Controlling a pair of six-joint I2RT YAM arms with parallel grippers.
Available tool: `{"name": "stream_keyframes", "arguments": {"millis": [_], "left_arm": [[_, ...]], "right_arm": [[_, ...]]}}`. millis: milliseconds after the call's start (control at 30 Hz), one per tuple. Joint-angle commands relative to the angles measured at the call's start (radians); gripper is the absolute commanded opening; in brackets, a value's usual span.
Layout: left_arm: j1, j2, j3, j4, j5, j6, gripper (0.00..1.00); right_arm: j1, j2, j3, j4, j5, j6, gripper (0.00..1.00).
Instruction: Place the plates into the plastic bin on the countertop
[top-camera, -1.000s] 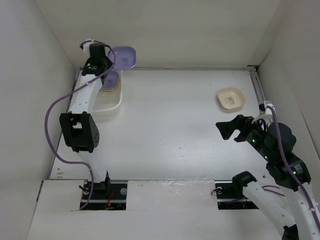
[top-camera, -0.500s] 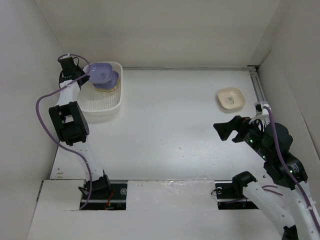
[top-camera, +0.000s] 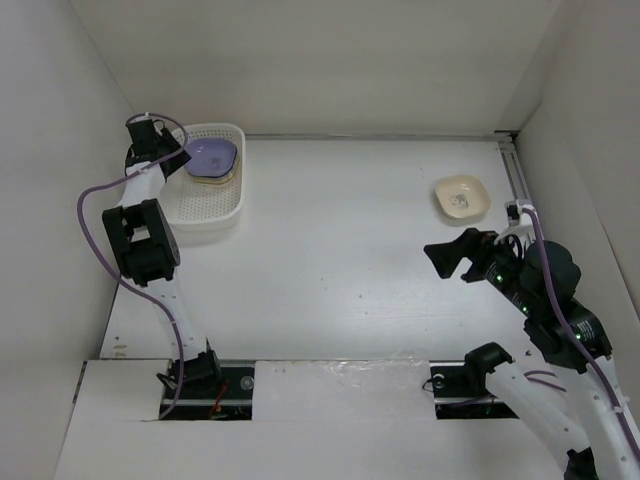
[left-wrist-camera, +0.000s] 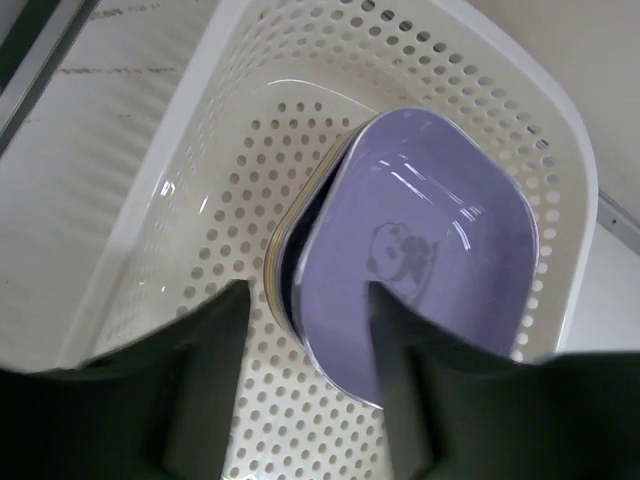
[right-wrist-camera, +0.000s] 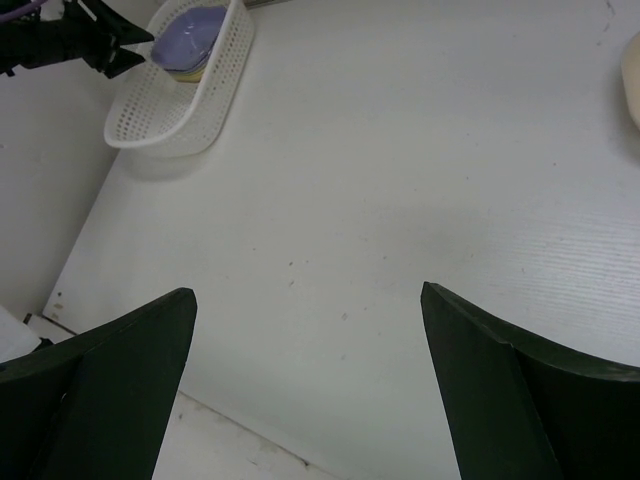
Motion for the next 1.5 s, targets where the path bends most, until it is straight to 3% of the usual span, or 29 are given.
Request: {"name": "stream_keyframes", "arguments": {"millis": [0,33,100,233,333,400,500,633,867,1100,1200,1300,1400,1433,1467], "left_arm": [[0.002,-0.052,0.023,0.028,0.005,-0.025,0.51],[0.002,-0.07,0.023,0.028,-0.011,-0.039,0.59],[-0.007,-0.098,0.023,0.028,-0.023,-0.048,0.99],[-0.019,-0.151,0.067,-0.029,-0.066,-0.1,1.0],[-0.06,-0.228,0.032,-0.064,-0.113,-0.139,1.0],[-0.134,-0.331,-0.014,-0.064,-0.15,-0.172,1.0],[-0.267,-0.44,-0.084,-0.124,-0.183,-0.221,1.0],[-0.476,-0.569,-0.224,-0.136,-0.247,-0.254,1.0],[-0.769,-0.76,-0.494,-0.042,-0.239,-0.217,1.0],[-0.801,-0.822,-0.663,0.015,-0.172,-0.195,1.0],[-0.801,-0.834,-0.726,0.025,-0.152,-0.214,1.0],[-0.801,-0.843,-0.758,0.025,-0.163,-0.214,1.0],[-0.801,-0.854,-0.758,0.014,-0.196,-0.225,1.0],[-0.801,-0.854,-0.758,-0.001,-0.209,-0.225,1.0],[-0.801,-0.854,-0.746,-0.012,-0.224,-0.225,1.0]], "right_arm": [[-0.004,-0.002,0.023,0.071,-0.01,0.006,1.0],[-0.004,-0.002,0.014,0.071,0.0,0.006,1.0],[-0.004,0.007,0.003,0.071,0.01,0.006,1.0],[-0.004,0.042,-0.026,0.123,0.037,-0.003,1.0],[-0.004,0.154,-0.066,0.235,0.185,-0.003,1.0],[-0.056,0.344,-0.054,0.304,0.215,0.006,1.0],[-0.126,0.61,0.082,0.271,0.257,0.089,1.0],[-0.266,0.819,0.182,0.271,0.379,0.195,1.0],[-0.464,1.11,0.31,0.305,0.366,0.249,0.93],[-0.532,1.295,0.374,0.378,0.349,0.249,0.87],[-0.544,1.397,0.46,0.32,0.378,0.249,0.87],[-0.555,1.452,0.495,0.273,0.366,0.269,0.8],[-0.555,1.466,0.495,0.259,0.355,0.269,0.66],[-0.555,1.466,0.495,0.259,0.346,0.269,0.45],[-0.555,1.477,0.495,0.259,0.346,0.26,0.39]]}}
